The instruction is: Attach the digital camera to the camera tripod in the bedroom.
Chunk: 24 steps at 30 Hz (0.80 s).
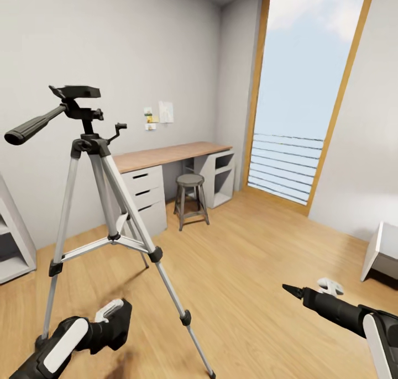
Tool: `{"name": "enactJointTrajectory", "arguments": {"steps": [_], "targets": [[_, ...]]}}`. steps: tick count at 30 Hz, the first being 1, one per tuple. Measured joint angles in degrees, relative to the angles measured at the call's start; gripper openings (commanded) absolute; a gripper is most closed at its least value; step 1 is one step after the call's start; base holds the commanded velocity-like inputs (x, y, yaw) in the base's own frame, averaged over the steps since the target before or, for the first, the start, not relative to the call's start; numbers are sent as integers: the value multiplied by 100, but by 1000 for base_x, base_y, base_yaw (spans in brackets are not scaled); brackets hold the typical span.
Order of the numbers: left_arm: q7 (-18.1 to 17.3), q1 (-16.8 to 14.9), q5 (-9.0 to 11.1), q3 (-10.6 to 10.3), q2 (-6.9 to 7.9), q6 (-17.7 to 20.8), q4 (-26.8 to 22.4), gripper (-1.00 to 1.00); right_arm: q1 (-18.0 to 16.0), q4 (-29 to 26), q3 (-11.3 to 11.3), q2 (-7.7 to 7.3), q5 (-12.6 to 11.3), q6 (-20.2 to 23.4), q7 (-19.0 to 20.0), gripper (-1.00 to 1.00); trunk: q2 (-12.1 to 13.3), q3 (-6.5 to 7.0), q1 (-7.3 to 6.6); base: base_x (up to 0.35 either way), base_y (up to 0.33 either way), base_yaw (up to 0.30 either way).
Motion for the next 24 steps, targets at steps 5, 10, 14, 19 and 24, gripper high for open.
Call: {"name": "enactJointTrajectory", "arguments": {"steps": [5,10,14,19,24], "targets": [[-29,1,-193,-168,-410,-391,1116,-100,-1,32,41,10,97,-179,2,100,201,89,-109,0,0,0],[-54,0,-429,-253,-555,-923,1801,-100,0,47,45,53,380,-246,19,100,401,179,-219,0,0,0],[-70,-1,-588,-336,-622,-1217,2364,-100,5,240,47,74,690,-252,-8,100,562,251,-307,0,0,0],[-85,-2,-683,-390,-729,-1597,2944,-100,7,819,11,43,1203,-268,-39,100,762,340,-417,0,0,0],[-125,-1,-729,-407,-956,-1908,3636,-100,8,1638,-2,21,1650,-655,-77,100,963,429,-527,0,0,0]]}}
